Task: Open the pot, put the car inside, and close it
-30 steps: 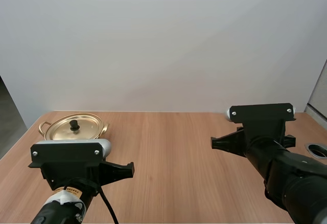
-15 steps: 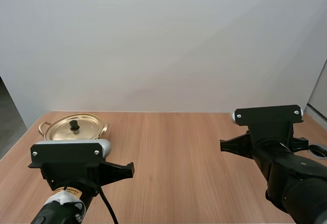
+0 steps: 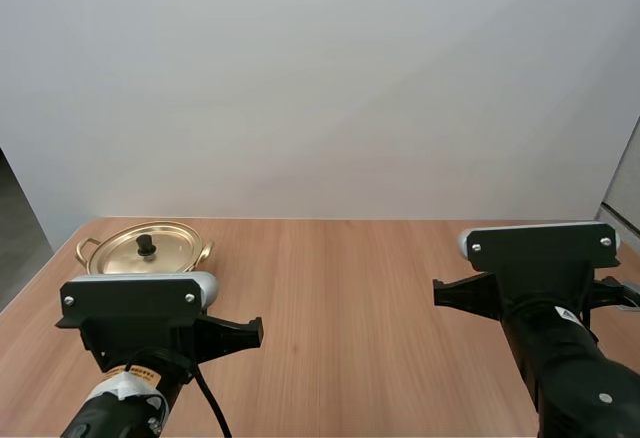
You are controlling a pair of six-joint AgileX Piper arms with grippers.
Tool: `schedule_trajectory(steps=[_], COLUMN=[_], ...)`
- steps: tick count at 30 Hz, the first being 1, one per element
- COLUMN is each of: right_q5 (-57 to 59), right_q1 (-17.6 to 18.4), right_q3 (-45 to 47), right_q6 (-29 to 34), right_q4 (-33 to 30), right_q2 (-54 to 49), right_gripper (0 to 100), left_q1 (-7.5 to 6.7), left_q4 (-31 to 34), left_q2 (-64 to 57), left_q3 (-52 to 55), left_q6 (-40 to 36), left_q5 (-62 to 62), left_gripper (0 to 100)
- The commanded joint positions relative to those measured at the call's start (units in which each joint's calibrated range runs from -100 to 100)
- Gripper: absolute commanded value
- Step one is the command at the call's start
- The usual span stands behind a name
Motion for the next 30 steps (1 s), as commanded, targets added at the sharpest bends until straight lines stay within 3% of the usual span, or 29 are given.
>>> schedule_trajectory(steps=[1,3,7,12,18,26,28,30], right_q5=[3.8,4.7,9.6,18.4,20.9,24.1,24.7,26.7], right_q1=[0.0,0.0,0.0,0.9,2.6,2.8,2.8,2.8], right_q3=[2.3,3.1,5.7,5.9,5.9,5.9,5.9,5.9], right_q6=[42.1,47.6,49.7,50.0,50.1,50.9,55.0,63.4], right_q4=[-46.3,-51.2,-55.1,-54.9,-49.5,-52.2,-55.6,-63.6], right_q2=[-10.5,-13.6,-20.1,-20.8,-20.8,-20.8,-20.8,-20.8], right_gripper=[0,0,0,0,0,0,0,0], left_q1=[-0.01,-0.01,-0.01,-0.01,-0.01,-0.01,-0.01,-0.01], left_q4=[0.1,0.1,0.1,0.1,0.1,0.1,0.1,0.1], left_q2=[0.0,0.0,0.0,0.0,0.0,0.0,0.0,0.0], left_q3=[0.0,0.0,0.0,0.0,0.0,0.0,0.0,0.0], left_q6=[0.0,0.0,0.0,0.0,0.0,0.0,0.0,0.0], left_q5=[0.0,0.0,0.0,0.0,0.0,0.0,0.0,0.0], left_gripper=[0,0,0,0,0,0,0,0])
